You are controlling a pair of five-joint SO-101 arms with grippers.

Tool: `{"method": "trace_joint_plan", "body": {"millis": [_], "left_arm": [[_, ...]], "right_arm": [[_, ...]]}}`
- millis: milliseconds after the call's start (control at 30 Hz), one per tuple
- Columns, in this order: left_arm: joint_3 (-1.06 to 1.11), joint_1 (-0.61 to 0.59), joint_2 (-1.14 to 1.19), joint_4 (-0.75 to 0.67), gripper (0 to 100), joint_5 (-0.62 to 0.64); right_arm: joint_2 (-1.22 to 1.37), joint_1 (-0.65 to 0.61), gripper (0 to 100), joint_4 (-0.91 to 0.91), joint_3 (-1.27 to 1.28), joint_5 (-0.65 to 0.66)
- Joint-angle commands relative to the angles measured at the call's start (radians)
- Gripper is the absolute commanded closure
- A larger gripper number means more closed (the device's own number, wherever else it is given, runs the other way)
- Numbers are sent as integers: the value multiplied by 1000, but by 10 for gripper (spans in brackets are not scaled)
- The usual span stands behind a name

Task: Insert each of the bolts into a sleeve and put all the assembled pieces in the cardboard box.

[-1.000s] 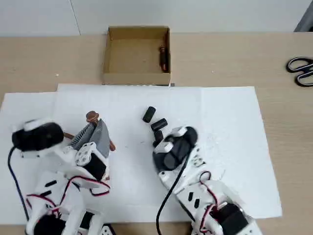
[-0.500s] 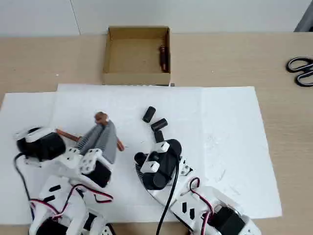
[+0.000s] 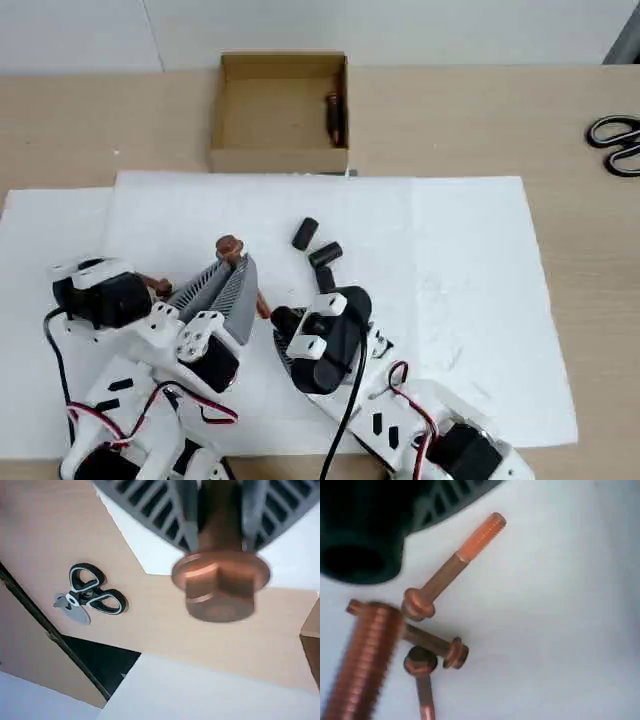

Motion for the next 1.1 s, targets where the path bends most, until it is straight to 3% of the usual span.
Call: {"method": "trace_joint_plan", "body": {"millis": [0, 533, 767, 900, 1067], "left_arm": [[8, 8, -8, -32, 994, 8], [76, 55, -8, -80, 994, 8], [-2, 130, -8, 126, 994, 2], [-44, 135, -6, 218, 994, -77], [-42, 138, -6, 278, 994, -101]], "right_arm": [[-12, -8, 995, -30, -6, 11], [-7, -10, 995, -56, -12, 11], [-4, -5, 995, -81, -11, 11], [-4, -5, 995, -85, -14, 11], [-4, -5, 995, -87, -34, 12]]}}
